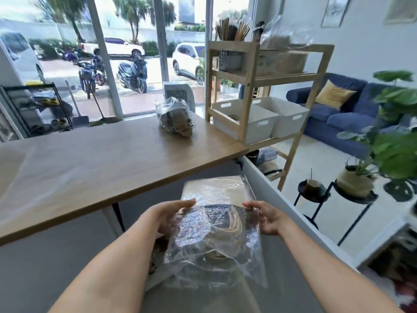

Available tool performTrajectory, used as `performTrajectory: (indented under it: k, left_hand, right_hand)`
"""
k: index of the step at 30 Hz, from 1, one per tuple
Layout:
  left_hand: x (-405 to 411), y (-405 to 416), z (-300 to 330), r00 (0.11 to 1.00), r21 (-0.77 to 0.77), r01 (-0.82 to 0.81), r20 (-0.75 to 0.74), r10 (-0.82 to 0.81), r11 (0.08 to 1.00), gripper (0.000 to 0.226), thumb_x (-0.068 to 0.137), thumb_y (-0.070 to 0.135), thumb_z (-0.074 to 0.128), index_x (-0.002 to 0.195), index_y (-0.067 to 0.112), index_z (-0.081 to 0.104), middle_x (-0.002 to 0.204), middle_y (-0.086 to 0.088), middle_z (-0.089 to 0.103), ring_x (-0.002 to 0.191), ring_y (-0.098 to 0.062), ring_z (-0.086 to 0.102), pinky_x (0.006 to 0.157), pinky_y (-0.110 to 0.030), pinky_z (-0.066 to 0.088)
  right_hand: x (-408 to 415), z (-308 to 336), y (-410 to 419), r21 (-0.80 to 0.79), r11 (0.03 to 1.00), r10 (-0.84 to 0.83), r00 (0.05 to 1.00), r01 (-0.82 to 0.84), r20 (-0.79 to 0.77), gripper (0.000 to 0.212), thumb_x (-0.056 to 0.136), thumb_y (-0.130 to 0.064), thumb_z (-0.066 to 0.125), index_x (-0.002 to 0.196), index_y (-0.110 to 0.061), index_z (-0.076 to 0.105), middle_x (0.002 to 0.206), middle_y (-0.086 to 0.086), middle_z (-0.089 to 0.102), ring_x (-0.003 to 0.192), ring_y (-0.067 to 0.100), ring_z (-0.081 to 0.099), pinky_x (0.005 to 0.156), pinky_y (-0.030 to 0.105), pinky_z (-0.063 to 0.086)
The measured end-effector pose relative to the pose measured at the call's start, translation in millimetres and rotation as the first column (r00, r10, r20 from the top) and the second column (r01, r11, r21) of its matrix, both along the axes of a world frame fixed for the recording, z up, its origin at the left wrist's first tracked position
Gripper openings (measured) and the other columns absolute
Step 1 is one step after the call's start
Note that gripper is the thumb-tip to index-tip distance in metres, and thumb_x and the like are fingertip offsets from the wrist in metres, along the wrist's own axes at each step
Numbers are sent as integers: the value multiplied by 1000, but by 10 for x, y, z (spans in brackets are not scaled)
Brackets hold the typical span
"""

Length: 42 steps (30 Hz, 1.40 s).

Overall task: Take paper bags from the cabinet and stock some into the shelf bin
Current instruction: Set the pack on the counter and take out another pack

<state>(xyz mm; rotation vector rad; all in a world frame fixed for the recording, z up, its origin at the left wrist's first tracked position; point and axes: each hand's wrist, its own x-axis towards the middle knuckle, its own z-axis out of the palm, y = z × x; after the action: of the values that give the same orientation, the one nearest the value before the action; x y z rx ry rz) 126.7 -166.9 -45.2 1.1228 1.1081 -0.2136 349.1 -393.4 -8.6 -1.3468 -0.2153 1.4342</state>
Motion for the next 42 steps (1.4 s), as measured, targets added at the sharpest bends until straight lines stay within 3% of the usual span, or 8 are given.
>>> performTrajectory:
  k: [6,11,13,17,21,29,37,42]
  left_hand:
    - [593,99,395,994,-9,82,79,-81,997,108,38,53,95,132,15,56,106,6,47,93,-14,43,86,-28,36]
    - [750,-317,1221,987,92,90,122,-101,992,51,61,50,83,81,12,56,51,2,35,34,-6,36,36,-14,31]
    - [776,-282,1373,990,158,61,113,-79,986,46,71,50,75,86,10,57,48,1,34,28,-5,30,30,-9,27]
    - [695,-78,1541,993,262,-50,118,19,964,81,79,51,70,142,8,43,68,3,30,51,-7,19,33,-12,28]
    - [477,198,1615,978,209,-169,155,138,963,78,71,50,78,130,7,49,69,2,36,52,-4,21,32,-10,32]
    - [-189,835,1493,891,146,-447,165,423,883,121,22,46,99,131,14,55,104,0,50,74,-10,45,80,-21,42]
    - [-509,965,1550,789,234,-613,118,604,755,55,71,52,78,96,8,56,81,2,53,55,-5,35,42,-13,40]
    - [-693,1274,1532,706,191,-707,143,694,681,103,21,49,96,113,14,65,112,1,60,78,-13,51,99,-24,44]
  right_hand:
    - [278,473,-247,58,990,-134,990,131,42,19,93,-12,52,77,-2,58,54,9,67,42,20,65,46,25,56]
    - [506,731,-192,105,984,-151,986,143,75,31,94,-18,51,65,-9,53,46,3,58,36,14,56,50,26,48]
    - [536,833,-88,128,983,-141,985,128,98,34,95,-19,51,62,-11,52,46,3,56,36,14,55,58,28,43]
    - [576,958,266,155,985,-87,989,69,116,29,95,-20,51,67,-11,50,47,4,58,38,15,58,65,28,43]
    - [535,992,723,159,987,6,994,-23,109,29,96,-21,49,68,-12,46,43,2,57,35,13,56,52,26,45]
    - [288,986,1815,142,960,232,970,-241,75,32,94,-17,53,63,-9,49,45,4,59,34,15,57,40,21,49]
    - [20,1005,2660,171,917,357,933,-361,52,25,91,-18,57,67,-12,52,44,2,56,36,15,58,53,22,53]
    - [-130,1019,3036,153,901,410,912,-407,10,29,94,-20,55,67,-11,52,39,0,51,31,13,54,41,16,48]
